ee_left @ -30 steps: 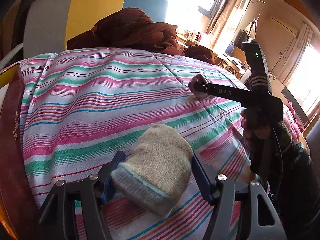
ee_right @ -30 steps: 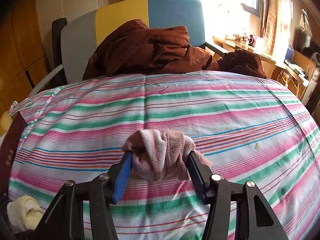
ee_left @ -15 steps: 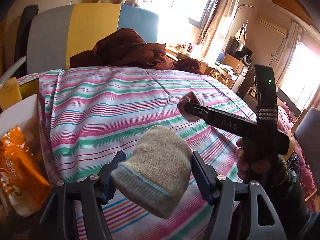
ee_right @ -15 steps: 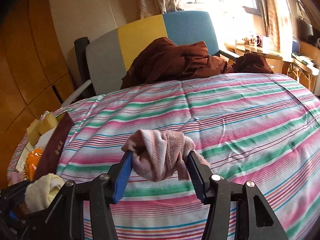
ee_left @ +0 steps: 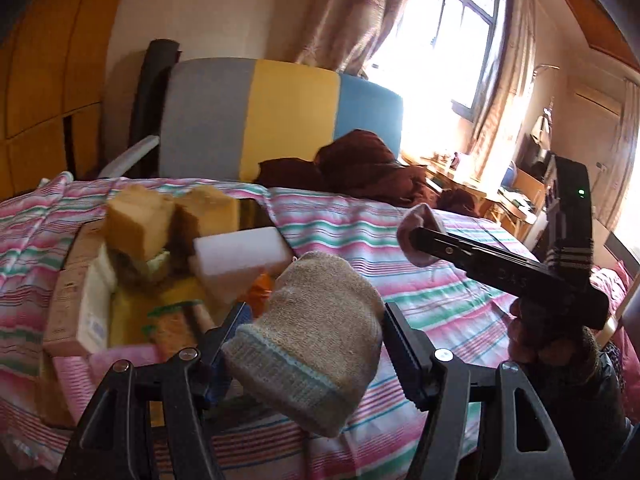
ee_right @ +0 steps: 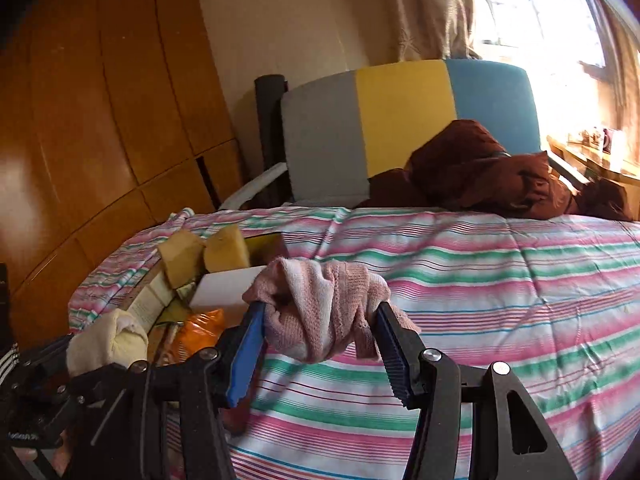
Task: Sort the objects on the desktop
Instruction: 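Carry both socks into the gold tray and open both tools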
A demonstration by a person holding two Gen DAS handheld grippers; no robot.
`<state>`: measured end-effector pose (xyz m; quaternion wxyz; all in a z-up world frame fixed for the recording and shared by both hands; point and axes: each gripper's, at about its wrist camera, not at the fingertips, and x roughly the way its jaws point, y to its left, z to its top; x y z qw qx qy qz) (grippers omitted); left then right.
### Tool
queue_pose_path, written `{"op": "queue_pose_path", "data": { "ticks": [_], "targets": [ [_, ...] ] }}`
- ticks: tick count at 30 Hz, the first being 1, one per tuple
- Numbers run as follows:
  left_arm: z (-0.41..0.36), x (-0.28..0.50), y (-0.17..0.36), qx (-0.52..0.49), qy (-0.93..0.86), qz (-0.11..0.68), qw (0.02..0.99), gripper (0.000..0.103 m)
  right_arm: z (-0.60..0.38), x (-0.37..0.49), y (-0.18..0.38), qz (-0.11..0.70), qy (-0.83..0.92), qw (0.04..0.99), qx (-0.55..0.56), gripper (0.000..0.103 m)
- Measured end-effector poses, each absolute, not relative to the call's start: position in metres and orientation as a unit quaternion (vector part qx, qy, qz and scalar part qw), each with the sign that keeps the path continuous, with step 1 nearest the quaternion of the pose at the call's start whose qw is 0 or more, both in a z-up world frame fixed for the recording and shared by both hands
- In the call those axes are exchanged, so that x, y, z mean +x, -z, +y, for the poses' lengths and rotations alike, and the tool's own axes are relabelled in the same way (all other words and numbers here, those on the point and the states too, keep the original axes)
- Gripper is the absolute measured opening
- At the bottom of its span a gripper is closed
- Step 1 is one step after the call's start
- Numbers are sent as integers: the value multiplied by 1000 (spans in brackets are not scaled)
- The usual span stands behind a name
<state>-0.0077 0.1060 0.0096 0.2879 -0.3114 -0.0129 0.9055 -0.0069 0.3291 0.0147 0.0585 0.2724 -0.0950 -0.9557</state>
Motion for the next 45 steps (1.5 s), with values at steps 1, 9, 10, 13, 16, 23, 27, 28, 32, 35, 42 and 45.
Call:
{"op": "queue_pose_path", "data": {
  "ticks": [1, 9, 10, 13, 16, 23, 27, 28, 32, 35, 42, 45],
  "targets": [
    [94, -12, -10, -309, -911, -16, 272, 67, 317, -12, -16, -90, 955, 70, 273, 56],
    [31, -68, 7, -338, -920, -42, 194, 67, 229, -50, -19, -39, 947, 141, 285, 56],
    [28, -73, 9, -341, -919, -42, 192, 67, 221, -55, -18, -33, 946, 144, 289, 56],
    [23, -88, 14, -351, -915, -48, 191, 67, 202, -69, -10, -19, 940, 153, 304, 56],
    [22, -103, 19, -362, -912, -45, 188, 67, 190, -82, -1, -4, 936, 156, 316, 56],
    [23, -126, 31, -388, -901, -44, 190, 67, 176, -101, 18, 17, 927, 157, 341, 56],
    [28, -129, 35, -393, -898, -31, 192, 68, 175, -107, 28, 20, 922, 155, 354, 60],
    [31, -130, 36, -396, -898, -25, 192, 68, 175, -108, 29, 19, 922, 154, 355, 60],
    [35, -132, 39, -400, -896, -19, 190, 68, 176, -107, 31, 17, 924, 153, 351, 62],
    [34, -130, 38, -398, -898, -23, 187, 69, 179, -105, 29, 9, 925, 154, 347, 64],
    [23, -117, 26, -376, -910, -31, 172, 69, 183, -96, 24, -9, 929, 159, 335, 65],
    [19, -110, 23, -369, -914, -34, 166, 69, 184, -92, 22, -17, 930, 160, 329, 65]
  ]
}}
